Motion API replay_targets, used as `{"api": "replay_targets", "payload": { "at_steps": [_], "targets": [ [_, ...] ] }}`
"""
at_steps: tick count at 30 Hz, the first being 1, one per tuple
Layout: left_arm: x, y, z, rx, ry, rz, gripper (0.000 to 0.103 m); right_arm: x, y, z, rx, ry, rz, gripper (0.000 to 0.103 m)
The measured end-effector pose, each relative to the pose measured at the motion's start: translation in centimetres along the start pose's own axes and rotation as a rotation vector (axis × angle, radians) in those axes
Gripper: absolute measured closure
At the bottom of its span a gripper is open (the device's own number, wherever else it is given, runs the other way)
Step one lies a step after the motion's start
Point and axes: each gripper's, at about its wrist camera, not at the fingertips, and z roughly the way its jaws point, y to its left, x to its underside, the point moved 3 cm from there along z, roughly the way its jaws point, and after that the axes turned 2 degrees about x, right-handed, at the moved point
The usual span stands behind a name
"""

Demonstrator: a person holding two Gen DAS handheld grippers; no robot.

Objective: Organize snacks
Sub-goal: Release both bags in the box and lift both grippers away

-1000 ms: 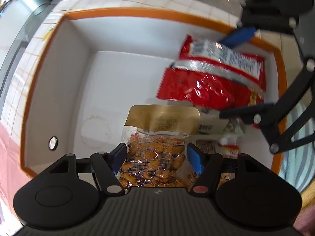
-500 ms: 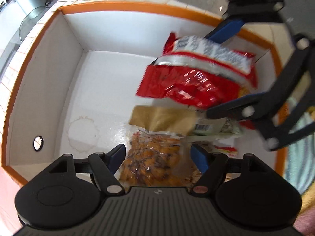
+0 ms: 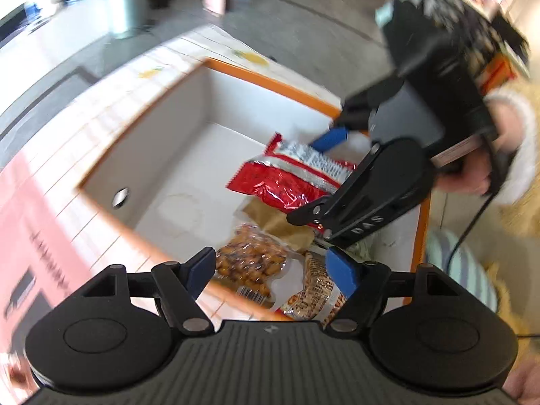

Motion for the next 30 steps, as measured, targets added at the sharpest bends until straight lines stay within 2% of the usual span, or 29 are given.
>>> {"api": "replay_targets", "payload": {
  "at_steps": [8,16,23,27,30],
  "targets": [
    [4.6,3.3,-4.4,-0.062,-0.078,-0.188,0.016,-0.6,1.7,3.0,0.069,0.081,-0.050,0.030],
    [9.5,6.2,-6.4,-0.113,-0.062,-0.283,0.016,-0.2,3.2,4.8,0.122,0.114,-0.068,0.028],
    [13.2,9.1,-8.4,-0.163,-0.080,-0.379,0.016,-0.2,3.5,4.2,0.196,0.151,-0.005,0.020],
    [15.0,10.5,-9.6,-0.176,-0.129,-0.427,0.016,0.1,3.7,2.4,0.246,0.130,0.057,0.016],
    [16.0,11.0,-10.2,-0.226,-0.176,-0.437,0.016,0.2,4.5,0.6,0.312,0.069,0.103,0.016]
  ]
}}
